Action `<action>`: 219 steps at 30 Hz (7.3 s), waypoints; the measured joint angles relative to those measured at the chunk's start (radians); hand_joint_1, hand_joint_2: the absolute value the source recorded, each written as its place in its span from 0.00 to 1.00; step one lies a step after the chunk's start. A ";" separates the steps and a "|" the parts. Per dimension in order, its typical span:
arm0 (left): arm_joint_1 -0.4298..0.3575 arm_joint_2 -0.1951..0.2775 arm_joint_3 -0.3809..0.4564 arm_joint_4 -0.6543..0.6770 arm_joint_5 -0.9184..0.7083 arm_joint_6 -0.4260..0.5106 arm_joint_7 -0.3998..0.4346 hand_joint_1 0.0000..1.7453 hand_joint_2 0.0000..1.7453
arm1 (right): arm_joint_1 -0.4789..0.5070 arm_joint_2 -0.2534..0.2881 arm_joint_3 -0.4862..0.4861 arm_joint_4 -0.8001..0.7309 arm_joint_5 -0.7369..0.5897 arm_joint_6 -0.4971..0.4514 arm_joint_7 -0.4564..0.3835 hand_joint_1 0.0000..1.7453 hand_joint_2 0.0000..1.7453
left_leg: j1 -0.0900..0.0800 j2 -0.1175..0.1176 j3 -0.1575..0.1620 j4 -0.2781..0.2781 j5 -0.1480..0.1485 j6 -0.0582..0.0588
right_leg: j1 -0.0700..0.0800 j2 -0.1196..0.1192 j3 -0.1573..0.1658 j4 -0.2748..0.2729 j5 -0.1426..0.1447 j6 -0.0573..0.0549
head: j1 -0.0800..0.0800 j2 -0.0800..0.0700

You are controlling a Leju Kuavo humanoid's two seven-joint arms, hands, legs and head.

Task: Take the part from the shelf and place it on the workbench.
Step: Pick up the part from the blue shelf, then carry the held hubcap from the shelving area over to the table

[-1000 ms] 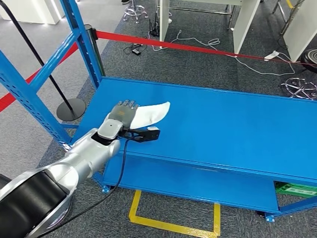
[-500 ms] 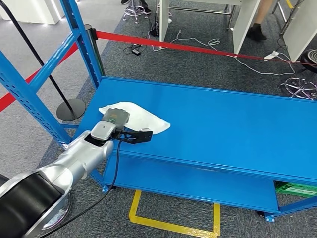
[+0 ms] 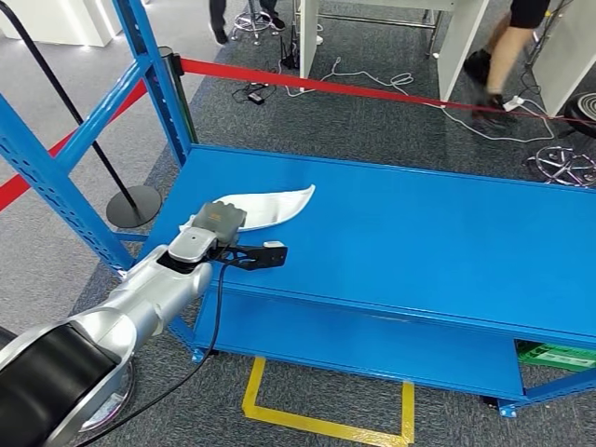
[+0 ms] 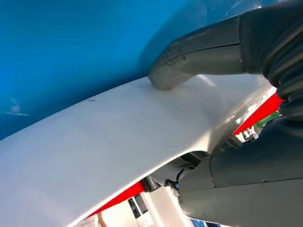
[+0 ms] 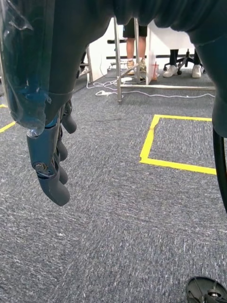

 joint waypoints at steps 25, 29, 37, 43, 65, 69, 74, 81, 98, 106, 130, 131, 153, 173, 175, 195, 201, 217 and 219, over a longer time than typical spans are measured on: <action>0.009 0.001 0.027 0.000 -0.020 0.027 -0.046 1.00 1.00 | 0.000 -0.002 0.000 0.000 0.008 0.000 -0.009 0.00 1.00 | 0.000 0.000 0.000 0.000 0.000 0.000 | 0.000 0.000 0.000 0.000 0.000 0.000 | 0.000 0.000; 0.012 0.003 0.034 0.000 -0.019 0.047 -0.060 1.00 1.00 | 0.000 -0.003 -0.001 0.000 0.008 0.000 -0.011 0.00 1.00 | 0.000 0.000 0.000 0.000 0.000 0.000 | 0.000 0.000 0.000 0.000 0.000 0.000 | 0.000 0.000; 0.040 -0.005 0.078 -0.030 0.009 0.147 -0.116 1.00 1.00 | 0.000 -0.003 -0.004 0.000 0.008 0.000 -0.015 0.00 1.00 | 0.000 0.000 0.000 0.000 0.000 0.000 | 0.000 0.000 0.000 0.000 0.000 0.000 | 0.000 0.000; 0.114 -0.018 0.158 -0.120 0.168 0.262 -0.297 1.00 1.00 | 0.000 -0.003 -0.004 0.000 0.010 -0.006 -0.017 0.00 1.00 | 0.000 0.000 0.000 0.000 0.000 0.000 | 0.000 0.000 -0.001 0.000 0.000 0.000 | 0.000 0.000; 0.561 -0.151 0.385 -0.926 1.171 0.283 -0.651 1.00 1.00 | 0.001 -0.002 -0.004 0.000 0.034 -0.033 -0.014 0.00 1.00 | -0.001 0.000 -0.002 0.000 -0.001 0.001 | -0.001 0.000 -0.002 -0.001 -0.001 0.001 | 0.000 0.000; 0.583 -0.157 0.386 -0.978 1.177 0.288 -0.650 1.00 1.00 | 0.002 -0.002 -0.004 0.000 0.034 -0.033 -0.014 0.00 1.00 | -0.001 0.000 -0.002 0.000 -0.001 0.001 | -0.001 0.000 -0.002 -0.001 -0.001 0.001 | 0.000 0.000; 0.597 -0.158 0.387 -1.010 1.183 0.292 -0.671 1.00 1.00 | 0.001 -0.002 -0.004 0.000 0.036 -0.033 -0.014 0.00 1.00 | -0.001 0.000 -0.002 0.000 -0.001 0.001 | -0.001 0.000 -0.002 -0.001 0.000 0.001 | 0.000 0.000; 0.676 -0.184 0.368 -1.150 1.216 0.307 -0.822 1.00 1.00 | 0.001 -0.002 -0.003 0.000 0.058 -0.030 -0.010 0.00 1.00 | -0.001 0.000 -0.002 0.000 -0.002 0.002 | -0.001 -0.001 -0.002 -0.001 -0.001 0.001 | 0.000 0.000; 0.823 -0.131 0.275 -1.297 1.070 -0.123 -0.882 1.00 1.00 | 0.004 -0.002 -0.002 0.000 0.002 0.034 -0.331 0.00 1.00 | -0.001 0.000 -0.003 0.000 -0.002 0.002 | -0.001 -0.001 -0.002 -0.001 -0.001 0.001 | 0.000 0.000; 0.866 -0.132 0.307 -1.381 1.032 -0.212 -0.882 1.00 1.00 | 0.005 -0.005 -0.002 0.000 0.007 0.014 -0.383 0.00 1.00 | -0.001 0.000 -0.003 0.000 -0.002 0.002 | -0.001 -0.001 -0.002 -0.001 -0.001 0.001 | 0.000 0.000; 0.903 -0.138 0.346 -1.428 1.076 -0.251 -0.882 1.00 1.00 | 0.004 -0.005 -0.001 0.000 0.008 -0.037 -0.341 0.00 1.00 | -0.016 0.000 -0.002 -0.001 -0.005 0.021 | -0.016 -0.001 0.001 -0.008 0.000 0.018 | -0.001 0.000; 0.904 -0.140 0.348 -1.427 1.083 -0.258 -0.882 1.00 1.00 | 0.004 -0.005 -0.001 0.000 0.009 -0.044 -0.326 0.00 1.00 | -0.014 0.000 0.001 -0.007 -0.002 0.025 | -0.017 -0.001 0.001 -0.008 -0.001 0.022 | -0.001 0.000; 0.893 -0.136 0.331 -1.338 1.113 -0.308 -0.882 1.00 1.00 | 0.004 -0.008 0.022 0.001 0.064 -0.078 -0.078 0.00 1.00 | 0.006 0.003 -0.126 0.281 -0.144 -0.030 | -0.016 0.000 -0.024 0.013 0.005 -0.019 | 0.000 0.000; 0.860 -0.121 0.300 -1.234 1.164 -0.357 -0.854 1.00 1.00 | 0.003 -0.010 0.030 0.001 0.067 -0.075 -0.038 0.00 1.00 | -0.003 0.002 -0.006 0.009 -0.002 0.019 | -0.010 -0.003 -0.013 0.046 -0.018 0.018 | 0.013 0.000; 0.857 -0.121 0.299 -1.230 1.161 -0.354 -0.854 1.00 1.00 | 0.002 -0.010 0.030 0.001 0.065 -0.075 -0.037 0.00 1.00 | -0.005 0.002 -0.011 0.011 0.004 0.007 | -0.007 -0.001 -0.002 0.016 -0.012 0.010 | 0.011 0.000; 0.841 -0.113 0.284 -1.215 1.131 -0.349 -0.859 1.00 1.00 | 0.006 -0.012 0.029 0.000 0.061 -0.066 -0.039 0.00 1.00 | 0.002 0.004 0.040 -0.009 -0.034 0.029 | -0.017 -0.007 -0.126 0.066 0.027 0.034 | 0.007 0.000; 0.842 -0.112 0.282 -1.210 1.131 -0.350 -0.860 1.00 1.00 | 0.004 -0.012 0.029 0.000 0.061 -0.066 -0.039 0.00 1.00 | -0.007 0.005 -0.026 -0.007 0.020 0.033 | -0.010 -0.007 -0.089 0.224 -0.064 0.026 | 0.009 0.000; 0.846 -0.104 0.278 -1.210 1.132 -0.348 -0.865 1.00 1.00 | 0.001 -0.011 0.029 0.000 0.060 -0.068 -0.063 0.00 1.00 | 0.001 0.005 -0.027 0.181 -0.081 -0.032 | -0.006 -0.017 -0.048 -0.014 0.049 -0.016 | 0.005 0.000; 0.844 -0.105 0.278 -1.210 1.133 -0.349 -0.866 1.00 1.00 | -0.001 -0.011 0.029 -0.001 0.055 -0.065 -0.069 0.00 1.00 | 0.003 0.004 0.073 0.041 -0.069 -0.026 | -0.003 -0.016 -0.065 -0.010 0.066 -0.007 | 0.004 0.000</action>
